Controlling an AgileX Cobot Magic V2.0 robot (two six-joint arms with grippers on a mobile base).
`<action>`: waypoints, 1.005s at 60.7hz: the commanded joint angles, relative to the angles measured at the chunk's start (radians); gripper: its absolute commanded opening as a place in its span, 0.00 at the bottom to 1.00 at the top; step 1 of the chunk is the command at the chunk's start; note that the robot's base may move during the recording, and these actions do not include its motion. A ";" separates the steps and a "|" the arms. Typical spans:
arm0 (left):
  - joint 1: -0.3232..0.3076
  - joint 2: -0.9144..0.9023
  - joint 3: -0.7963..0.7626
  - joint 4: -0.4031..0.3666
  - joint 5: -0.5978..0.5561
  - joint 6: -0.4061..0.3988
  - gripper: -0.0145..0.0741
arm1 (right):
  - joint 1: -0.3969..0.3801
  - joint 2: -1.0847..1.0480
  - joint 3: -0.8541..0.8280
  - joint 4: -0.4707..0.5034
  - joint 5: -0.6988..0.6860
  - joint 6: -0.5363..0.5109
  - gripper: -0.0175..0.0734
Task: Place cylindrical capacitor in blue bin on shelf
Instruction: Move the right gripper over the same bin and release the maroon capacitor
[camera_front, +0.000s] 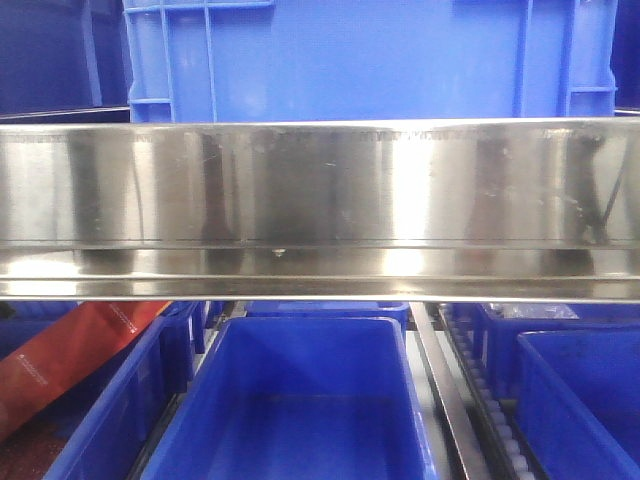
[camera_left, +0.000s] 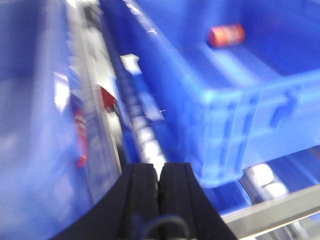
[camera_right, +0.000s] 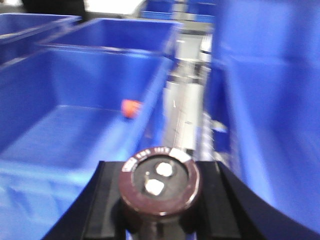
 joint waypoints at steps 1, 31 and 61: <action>0.020 -0.103 0.080 0.003 -0.042 -0.014 0.04 | 0.055 0.100 -0.094 0.001 -0.039 -0.027 0.03; 0.049 -0.297 0.188 -0.018 -0.007 -0.014 0.04 | 0.276 0.736 -0.662 -0.003 0.135 -0.062 0.03; 0.049 -0.297 0.188 -0.041 -0.007 -0.014 0.04 | 0.273 0.973 -0.731 0.000 0.178 -0.042 0.54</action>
